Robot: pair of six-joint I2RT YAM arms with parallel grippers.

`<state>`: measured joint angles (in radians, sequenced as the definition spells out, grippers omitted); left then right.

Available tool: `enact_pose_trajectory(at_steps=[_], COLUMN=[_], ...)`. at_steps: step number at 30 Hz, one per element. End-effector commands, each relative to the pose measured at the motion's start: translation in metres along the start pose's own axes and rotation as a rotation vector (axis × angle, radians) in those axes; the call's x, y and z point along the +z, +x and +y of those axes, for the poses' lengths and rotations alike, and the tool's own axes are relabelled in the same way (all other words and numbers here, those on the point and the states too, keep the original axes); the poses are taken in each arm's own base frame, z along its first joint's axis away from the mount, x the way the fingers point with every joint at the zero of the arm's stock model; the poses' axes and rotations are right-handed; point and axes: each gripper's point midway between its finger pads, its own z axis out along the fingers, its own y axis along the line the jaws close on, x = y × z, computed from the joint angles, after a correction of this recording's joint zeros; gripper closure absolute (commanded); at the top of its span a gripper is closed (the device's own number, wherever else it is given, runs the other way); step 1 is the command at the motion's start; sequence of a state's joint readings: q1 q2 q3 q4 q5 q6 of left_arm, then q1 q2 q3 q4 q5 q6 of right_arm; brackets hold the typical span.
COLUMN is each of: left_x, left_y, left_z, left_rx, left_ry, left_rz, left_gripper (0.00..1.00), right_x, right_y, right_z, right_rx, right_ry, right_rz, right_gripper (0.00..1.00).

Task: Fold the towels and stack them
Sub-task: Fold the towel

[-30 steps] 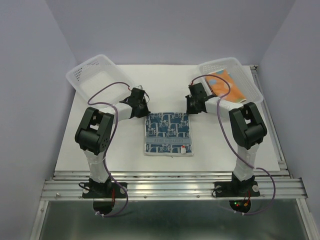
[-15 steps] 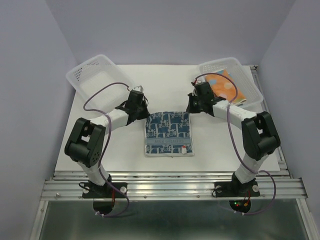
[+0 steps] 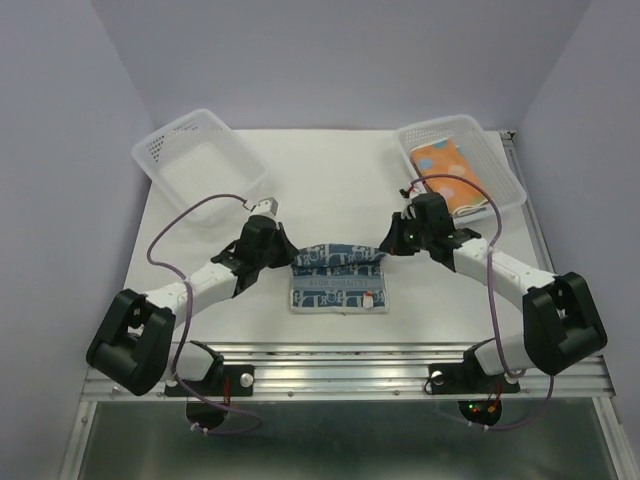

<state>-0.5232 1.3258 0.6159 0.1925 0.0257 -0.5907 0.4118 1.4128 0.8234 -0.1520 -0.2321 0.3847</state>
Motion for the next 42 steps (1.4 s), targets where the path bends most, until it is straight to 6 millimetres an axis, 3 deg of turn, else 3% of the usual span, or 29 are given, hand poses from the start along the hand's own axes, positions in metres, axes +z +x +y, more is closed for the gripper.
enact_pose_trajectory(at_steps=[1,7,13,18,26,27,28,30,31,32,34,36,37,38,40,42], left_x=[-0.021,-0.041,-0.054,-0.056,-0.056,-0.057,-0.059,-0.063,-0.067,-0.069,-0.078,-0.087,-0.09,-0.092,-0.101,-0.104], left_y=[-0.003,0.013,0.027,0.044,0.071,0.073,0.079,0.084,0.088,0.09,0.087,0.086,0.083,0.085,0.075,0.069], left_z=[-0.011,-0.021,-0.017,-0.013,-0.001,-0.001,-0.001,-0.002,-0.003,-0.002,-0.005,-0.002,-0.001,0.002,-0.004,-0.003], left_rx=[-0.035,-0.073,-0.103,-0.119,-0.151,-0.152,-0.158,-0.167,-0.174,-0.175,-0.194,-0.214,-0.223,-0.229,-0.249,-0.255], left_ry=[0.082,0.185,0.213,0.221,0.207,0.211,0.224,0.232,0.238,0.239,0.253,0.248,0.245,0.234,0.27,0.267], left_rz=[-0.08,-0.085,-0.091,-0.056,0.002,0.011,0.029,0.049,0.065,0.072,0.057,0.045,0.03,0.032,-0.013,-0.044], left_gripper=[1.0,1.0,1.0,1.0,1.0,0.97,0.82,0.65,0.48,0.39,0.22,0.04,0.01,0.01,0.01,0.01], right_x=[-0.017,-0.034,-0.042,-0.046,-0.039,-0.039,-0.04,-0.041,-0.043,-0.044,-0.05,-0.055,-0.058,-0.059,-0.061,-0.066], right_y=[0.008,0.023,0.042,0.052,0.087,0.09,0.094,0.101,0.106,0.11,0.125,0.134,0.134,0.133,0.128,0.113], right_z=[0.018,0.026,0.027,0.028,0.021,0.02,0.02,0.019,0.019,0.019,0.018,0.012,0.012,0.013,0.014,0.017], right_rx=[0.033,0.041,0.057,0.067,0.117,0.118,0.122,0.128,0.132,0.132,0.121,0.127,0.132,0.134,0.138,0.121], right_ry=[-0.102,-0.148,-0.178,-0.194,-0.218,-0.216,-0.218,-0.222,-0.219,-0.221,-0.224,-0.194,-0.192,-0.192,-0.191,-0.19], right_rz=[-0.026,-0.026,-0.002,0.011,0.079,0.082,0.094,0.112,0.129,0.14,0.19,0.218,0.204,0.193,0.161,0.105], right_gripper=[0.99,0.99,0.99,0.99,0.99,0.99,0.97,0.91,0.84,0.77,0.49,0.4,0.29,0.25,0.0,0.0])
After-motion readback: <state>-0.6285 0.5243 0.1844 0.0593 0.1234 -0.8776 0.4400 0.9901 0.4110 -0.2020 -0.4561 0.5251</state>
